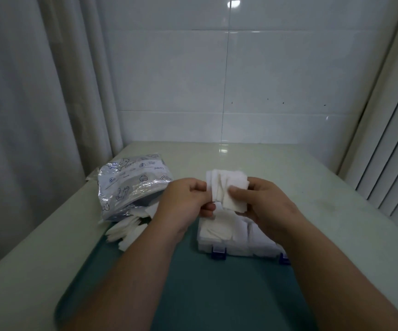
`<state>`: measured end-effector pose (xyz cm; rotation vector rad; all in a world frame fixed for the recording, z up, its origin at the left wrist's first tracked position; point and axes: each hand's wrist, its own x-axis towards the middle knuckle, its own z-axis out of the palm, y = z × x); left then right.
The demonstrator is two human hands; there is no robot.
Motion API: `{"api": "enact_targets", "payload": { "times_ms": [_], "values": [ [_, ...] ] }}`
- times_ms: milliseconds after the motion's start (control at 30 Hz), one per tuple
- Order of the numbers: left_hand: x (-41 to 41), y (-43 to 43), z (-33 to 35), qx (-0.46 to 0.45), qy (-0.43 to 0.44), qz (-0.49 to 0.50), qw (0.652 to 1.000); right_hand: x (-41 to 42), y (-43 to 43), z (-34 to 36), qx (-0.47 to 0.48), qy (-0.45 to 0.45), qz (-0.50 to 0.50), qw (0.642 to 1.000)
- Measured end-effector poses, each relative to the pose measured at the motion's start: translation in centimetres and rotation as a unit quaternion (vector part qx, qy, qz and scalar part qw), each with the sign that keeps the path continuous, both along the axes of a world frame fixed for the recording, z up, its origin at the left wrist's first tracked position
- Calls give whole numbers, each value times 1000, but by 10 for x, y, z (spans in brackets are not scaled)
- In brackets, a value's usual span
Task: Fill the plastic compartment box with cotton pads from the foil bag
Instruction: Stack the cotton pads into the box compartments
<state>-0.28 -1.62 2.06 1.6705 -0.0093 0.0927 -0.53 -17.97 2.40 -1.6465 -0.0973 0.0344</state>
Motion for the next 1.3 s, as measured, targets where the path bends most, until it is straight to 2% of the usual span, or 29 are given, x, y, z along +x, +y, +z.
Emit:
{"api": "enact_targets", "payload": {
  "times_ms": [167, 300, 400, 533, 633, 733, 833, 900, 1000, 1067, 1200, 1300],
  "values": [
    [-1, -1, -3, 13, 12, -47, 999, -1, 1, 1, -74, -28, -2, 997],
    [-3, 4, 2, -4, 24, -28, 999, -2, 1, 0, -133, -57, -23, 989],
    [-1, 11, 4, 22, 0, -11, 1000, -3, 2, 0, -226, -110, -39, 967],
    [0, 16, 0, 73, -26, -70, 995, -6, 10, 1, -303, -159, -7, 940],
    [2, 19, -4, 93, -35, -86, 991, -6, 12, -3, -295, -173, -24, 939],
    [5, 24, -6, 42, -3, -83, 996, -7, 12, -5, -255, -159, -9, 954],
    [8, 23, -8, 19, 28, -94, 995, -5, 14, -9, -282, -169, -14, 944],
    [11, 19, -11, 26, 24, -51, 998, -4, 16, -11, -292, -169, -20, 941],
    [10, 10, -10, -85, 24, 29, 996, -5, 20, -13, -303, -166, -14, 938],
    [7, 2, -9, -128, 30, 54, 990, -5, 22, -14, -312, -165, -6, 936],
    [4, -11, -17, -48, 7, 103, 994, -7, 23, -15, -316, -164, 0, 935],
    [4, -16, -24, -23, 4, 110, 994, -6, 22, -15, -301, -160, -8, 940]
  ]
}}
